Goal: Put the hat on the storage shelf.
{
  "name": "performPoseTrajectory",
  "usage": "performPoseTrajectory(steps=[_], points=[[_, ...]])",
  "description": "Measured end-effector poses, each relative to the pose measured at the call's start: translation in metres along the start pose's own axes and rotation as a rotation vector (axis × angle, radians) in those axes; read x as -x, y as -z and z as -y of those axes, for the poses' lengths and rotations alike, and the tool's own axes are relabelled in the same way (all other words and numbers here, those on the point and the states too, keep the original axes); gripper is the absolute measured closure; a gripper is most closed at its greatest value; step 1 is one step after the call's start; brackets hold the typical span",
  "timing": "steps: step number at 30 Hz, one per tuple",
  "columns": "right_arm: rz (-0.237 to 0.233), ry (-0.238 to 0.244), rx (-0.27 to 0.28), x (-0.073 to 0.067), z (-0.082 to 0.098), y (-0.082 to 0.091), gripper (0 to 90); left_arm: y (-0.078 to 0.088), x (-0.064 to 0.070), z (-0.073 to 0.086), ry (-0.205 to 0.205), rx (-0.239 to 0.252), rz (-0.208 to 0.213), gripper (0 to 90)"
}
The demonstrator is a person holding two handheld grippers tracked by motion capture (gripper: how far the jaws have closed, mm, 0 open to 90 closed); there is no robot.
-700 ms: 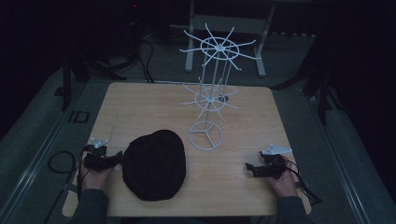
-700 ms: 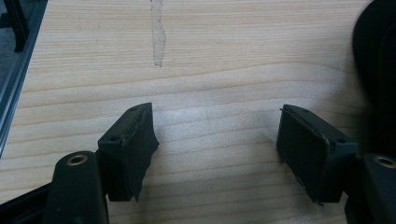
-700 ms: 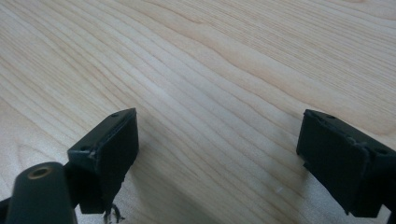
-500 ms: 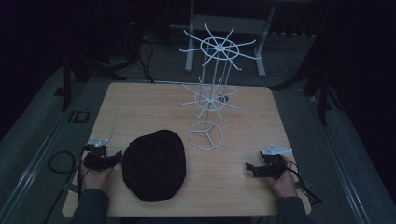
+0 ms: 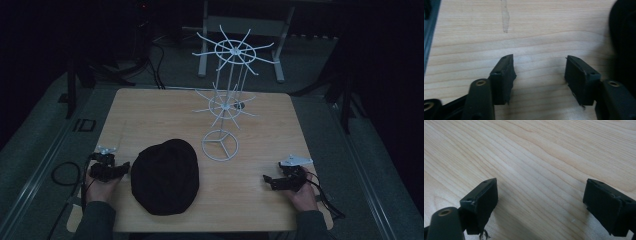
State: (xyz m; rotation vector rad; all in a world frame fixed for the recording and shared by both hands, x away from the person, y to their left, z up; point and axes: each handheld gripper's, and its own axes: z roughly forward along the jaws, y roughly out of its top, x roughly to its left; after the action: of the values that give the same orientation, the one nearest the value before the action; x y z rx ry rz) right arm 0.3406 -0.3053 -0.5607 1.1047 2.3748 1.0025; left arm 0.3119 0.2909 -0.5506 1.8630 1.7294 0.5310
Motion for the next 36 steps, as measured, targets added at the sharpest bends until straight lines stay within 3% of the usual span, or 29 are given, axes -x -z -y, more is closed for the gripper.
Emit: performPoseTrajectory(steps=[2,8,12,21,25,31,36], points=[[0.000,0.000,0.000,0.000,0.000,0.000,12.5,0.006,-0.002,-0.003,0.025,0.000,0.043,46.4],[0.002,-0.003,0.000,0.000,0.000,0.000,12.5,0.022,-0.001,-0.011,0.006,0.022,0.078,46.8],[0.004,-0.002,0.000,0.000,0.000,0.000,12.5,0.032,0.000,-0.015,0.014,0.042,0.128,46.8],[0.005,-0.001,0.001,0.000,0.000,0.000,12.5,0.040,0.014,-0.024,0.004,0.089,0.168,42.5],[0.005,-0.003,0.001,0.000,0.000,0.000,12.5,0.042,0.024,-0.034,-0.027,0.100,0.193,41.5],[0.005,-0.005,0.001,-0.001,0.000,0.001,12.5,0.034,0.036,-0.042,-0.070,0.073,0.188,40.3],[0.005,-0.005,0.001,-0.001,0.000,0.000,12.5,0.014,0.044,-0.044,-0.114,0.009,0.152,39.5]])
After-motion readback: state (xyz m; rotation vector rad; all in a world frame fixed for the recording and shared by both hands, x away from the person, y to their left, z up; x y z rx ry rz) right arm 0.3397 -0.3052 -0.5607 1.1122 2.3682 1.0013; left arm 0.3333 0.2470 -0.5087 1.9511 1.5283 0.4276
